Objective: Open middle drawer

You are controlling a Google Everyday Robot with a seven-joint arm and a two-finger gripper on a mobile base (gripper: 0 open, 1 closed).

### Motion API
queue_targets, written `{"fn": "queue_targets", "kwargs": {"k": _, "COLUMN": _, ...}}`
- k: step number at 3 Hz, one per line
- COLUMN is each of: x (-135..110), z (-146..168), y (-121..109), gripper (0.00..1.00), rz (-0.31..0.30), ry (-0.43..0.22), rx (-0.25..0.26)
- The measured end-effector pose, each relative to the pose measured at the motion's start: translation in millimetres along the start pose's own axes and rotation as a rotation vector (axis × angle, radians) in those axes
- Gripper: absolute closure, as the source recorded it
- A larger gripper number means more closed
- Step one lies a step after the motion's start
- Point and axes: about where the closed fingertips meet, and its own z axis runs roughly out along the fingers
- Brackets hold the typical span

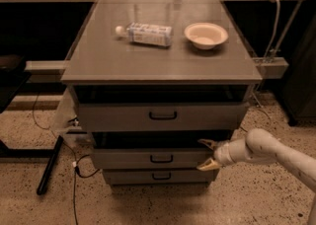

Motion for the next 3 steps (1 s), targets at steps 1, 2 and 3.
{"fn": "queue_targets", "kwargs": {"k": 1, "x": -2.4, "z": -0.7, "y": -0.9, "gripper": 0.14, "rz": 0.0, "ry": 0.0, "rx": 0.0}}
{"fn": "queue_targets", "kwargs": {"k": 2, "x": 10.5, "z": -10.4, "y": 24.0, "gripper": 0.38, "rz": 0.028, "ry": -0.025, "rx": -0.001}}
{"fn": "queue_targets", "kwargs": {"k": 3, "x": 3.5, "z": -15.2, "y": 21.8, "gripper": 0.61, "rz": 0.028, "ry": -0.025, "rx": -0.001}}
